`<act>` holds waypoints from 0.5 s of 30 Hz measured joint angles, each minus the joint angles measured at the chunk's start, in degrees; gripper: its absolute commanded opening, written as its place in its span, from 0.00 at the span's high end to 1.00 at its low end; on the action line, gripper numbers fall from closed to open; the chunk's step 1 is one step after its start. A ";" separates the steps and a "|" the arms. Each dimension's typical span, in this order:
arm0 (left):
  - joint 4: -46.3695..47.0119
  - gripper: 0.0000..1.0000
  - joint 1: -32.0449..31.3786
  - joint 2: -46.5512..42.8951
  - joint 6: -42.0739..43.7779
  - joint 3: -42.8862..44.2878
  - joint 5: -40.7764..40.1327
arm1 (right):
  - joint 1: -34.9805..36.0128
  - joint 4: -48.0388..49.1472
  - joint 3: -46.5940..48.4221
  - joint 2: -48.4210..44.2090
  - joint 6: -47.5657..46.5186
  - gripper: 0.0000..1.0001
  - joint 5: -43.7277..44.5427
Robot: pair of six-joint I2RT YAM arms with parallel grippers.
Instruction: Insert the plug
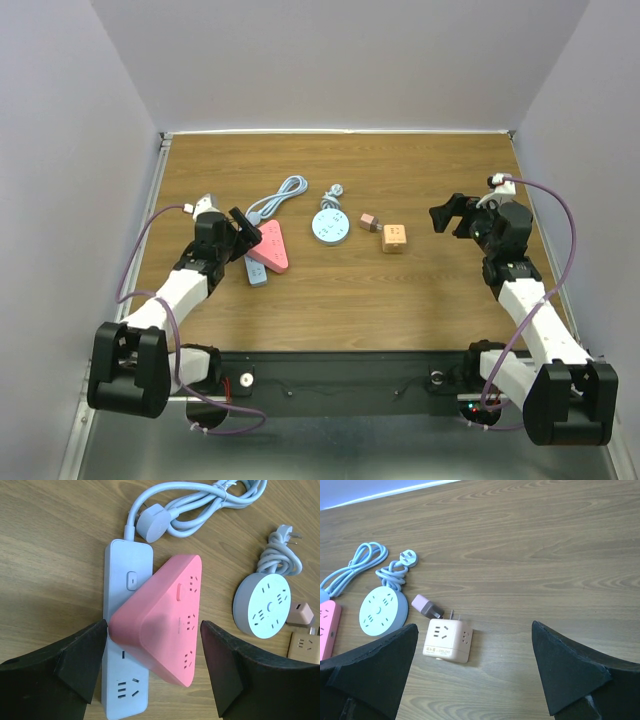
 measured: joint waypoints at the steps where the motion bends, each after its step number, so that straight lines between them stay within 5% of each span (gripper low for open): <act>1: 0.13 0.14 0.02 0.31 -0.02 0.00 0.00 | 0.00 0.00 0.00 0.00 0.00 0.00 0.00; 3: 0.46 0.19 0.24 1.20 -0.09 0.00 0.00 | 0.00 0.00 0.00 0.00 0.00 0.00 -0.04; 10: 2.10 0.72 0.70 2.27 -0.22 -0.26 1.01 | 0.02 0.00 0.00 0.00 -0.04 0.00 -0.20; 15: 5.11 0.96 0.96 2.62 -0.31 -0.20 2.12 | 0.20 0.00 0.00 0.00 -0.39 0.00 -0.48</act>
